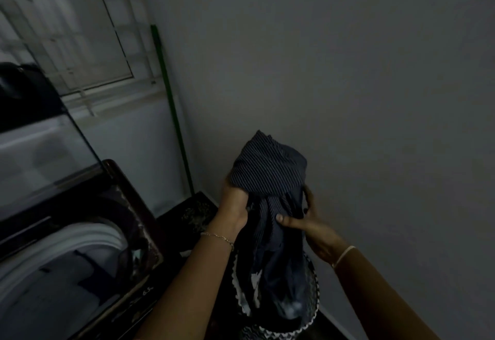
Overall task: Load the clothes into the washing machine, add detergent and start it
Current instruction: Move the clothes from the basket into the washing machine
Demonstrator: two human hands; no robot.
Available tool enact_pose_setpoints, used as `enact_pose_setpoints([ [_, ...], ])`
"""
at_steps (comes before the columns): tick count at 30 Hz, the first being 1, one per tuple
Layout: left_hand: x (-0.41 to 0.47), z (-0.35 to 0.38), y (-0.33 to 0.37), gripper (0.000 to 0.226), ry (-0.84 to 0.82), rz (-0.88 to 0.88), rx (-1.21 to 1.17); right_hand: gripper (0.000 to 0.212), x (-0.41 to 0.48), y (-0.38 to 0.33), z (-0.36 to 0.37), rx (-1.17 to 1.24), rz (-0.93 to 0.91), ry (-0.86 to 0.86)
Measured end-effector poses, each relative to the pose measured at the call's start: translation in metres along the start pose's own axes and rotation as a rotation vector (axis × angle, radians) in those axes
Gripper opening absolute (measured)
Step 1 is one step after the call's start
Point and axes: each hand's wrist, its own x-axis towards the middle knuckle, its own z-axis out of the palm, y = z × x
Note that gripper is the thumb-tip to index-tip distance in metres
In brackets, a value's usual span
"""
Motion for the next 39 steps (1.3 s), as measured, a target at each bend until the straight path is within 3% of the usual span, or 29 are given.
enact_pose_setpoints([
  [2, 0.0, 0.006, 0.01, 0.023, -0.013, 0.019, -0.046, 0.135, 0.004, 0.004, 0.002, -0.15, -0.018, -0.015],
  [5, 0.002, 0.014, 0.02, 0.028, -0.054, 0.018, -0.108, 0.129, 0.014, 0.008, 0.007, -0.235, -0.033, -0.021],
  [10, -0.003, 0.023, 0.037, 0.04, -0.135, -0.05, -0.288, 0.123, 0.02, 0.002, 0.024, -0.129, -0.065, -0.103],
  [12, -0.005, 0.025, 0.042, 0.044, -0.166, -0.075, -0.359, 0.106, 0.021, -0.004, 0.031, -0.091, -0.109, -0.025],
  [16, -0.002, 0.02, 0.053, 0.039, -0.144, -0.139, -0.464, 0.041, 0.021, -0.028, 0.042, 0.106, -0.097, 0.103],
  [18, -0.002, 0.016, 0.06, 0.039, -0.111, -0.159, -0.455, 0.031, 0.018, -0.043, 0.045, 0.257, -0.042, 0.124],
  [22, 0.003, -0.001, 0.058, 0.034, -0.02, -0.213, -0.348, 0.033, 0.02, -0.067, 0.043, 0.425, 0.062, 0.122],
  [23, 0.012, -0.008, 0.052, 0.043, 0.044, -0.213, -0.283, 0.033, 0.02, -0.073, 0.044, 0.446, 0.067, 0.114],
  [25, 0.052, -0.032, 0.033, 0.089, 0.202, -0.209, -0.114, 0.032, 0.019, -0.084, 0.049, 0.491, 0.066, 0.101],
  [27, 0.084, -0.05, 0.017, 0.13, 0.239, -0.224, -0.036, 0.032, 0.017, -0.096, 0.053, 0.536, 0.065, 0.086],
  [29, 0.054, -0.042, 0.028, 0.123, 0.159, -0.19, 0.056, 0.033, 0.016, -0.106, 0.055, 0.571, 0.066, 0.056],
  [31, 0.017, -0.026, 0.039, 0.113, 0.008, -0.032, 0.215, 0.034, 0.017, -0.114, 0.055, 0.599, 0.07, 0.028],
  [35, -0.015, -0.01, 0.051, 0.127, -0.396, 0.273, 0.493, 0.04, 0.016, -0.131, 0.056, 0.672, 0.043, -0.029],
  [37, -0.019, 0.002, 0.053, 0.123, -0.46, 0.283, 0.489, 0.04, 0.015, -0.138, 0.06, 0.678, 0.042, -0.068],
  [39, -0.018, 0.014, 0.051, 0.112, -0.424, 0.326, 0.339, 0.039, 0.016, -0.142, 0.066, 0.646, 0.037, -0.094],
])
